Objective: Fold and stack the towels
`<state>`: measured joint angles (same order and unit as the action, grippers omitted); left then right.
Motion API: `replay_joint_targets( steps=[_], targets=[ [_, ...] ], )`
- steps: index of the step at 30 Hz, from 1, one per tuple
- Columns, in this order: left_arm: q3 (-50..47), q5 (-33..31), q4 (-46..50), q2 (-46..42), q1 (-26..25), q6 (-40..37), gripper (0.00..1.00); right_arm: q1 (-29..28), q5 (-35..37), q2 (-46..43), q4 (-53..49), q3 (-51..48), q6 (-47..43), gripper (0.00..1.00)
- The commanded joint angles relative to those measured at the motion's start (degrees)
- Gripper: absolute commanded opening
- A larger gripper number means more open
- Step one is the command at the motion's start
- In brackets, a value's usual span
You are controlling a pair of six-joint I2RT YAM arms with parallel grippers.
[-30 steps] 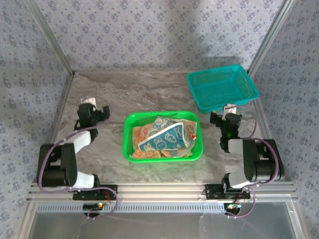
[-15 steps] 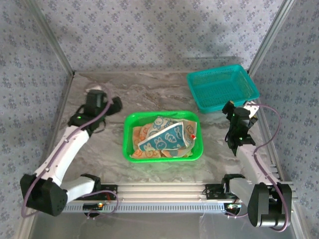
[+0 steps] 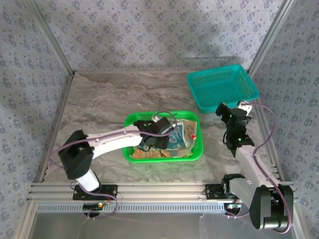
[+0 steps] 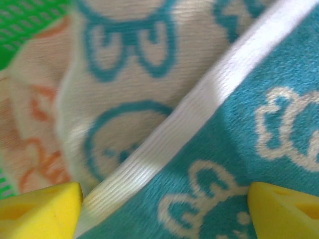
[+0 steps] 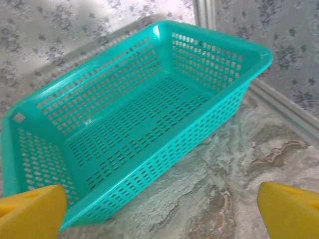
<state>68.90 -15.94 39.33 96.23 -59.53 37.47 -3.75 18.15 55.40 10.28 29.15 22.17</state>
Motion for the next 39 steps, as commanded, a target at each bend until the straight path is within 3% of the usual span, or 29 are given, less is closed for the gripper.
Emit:
replay_joint_targets(
  steps=[1,8,15,19,24,35,39],
  targets=[
    [3.9,0.4,1.4,4.0,0.6,-3.0,0.87,-1.4,-0.9,0.2,-0.7,1.2,-1.8,1.00],
    [1.7,2.6,0.5,8.0,12.0,-3.1,0.84,-4.7,-2.5,1.5,-0.8,2.3,-3.5,1.00],
    [0.3,2.0,-0.1,7.9,31.9,-12.4,0.84,-11.4,-0.7,2.0,-2.9,4.6,-5.1,1.00],
    [5.6,2.3,-0.1,12.2,43.0,-16.8,0.83,-14.9,0.0,2.5,-4.4,6.2,-5.2,1.00],
    [15.9,3.9,0.7,19.9,53.3,-19.9,0.84,-18.2,-0.1,4.0,-5.8,8.3,-5.1,1.00],
    [47.5,1.4,11.9,38.8,62.4,-24.0,0.86,-20.9,-1.5,7.1,-7.9,11.8,-5.6,1.00],
    [56.5,-1.7,17.5,43.0,64.8,-22.3,0.86,-21.3,-1.5,8.3,-7.5,12.3,-5.7,1.00]
  ],
)
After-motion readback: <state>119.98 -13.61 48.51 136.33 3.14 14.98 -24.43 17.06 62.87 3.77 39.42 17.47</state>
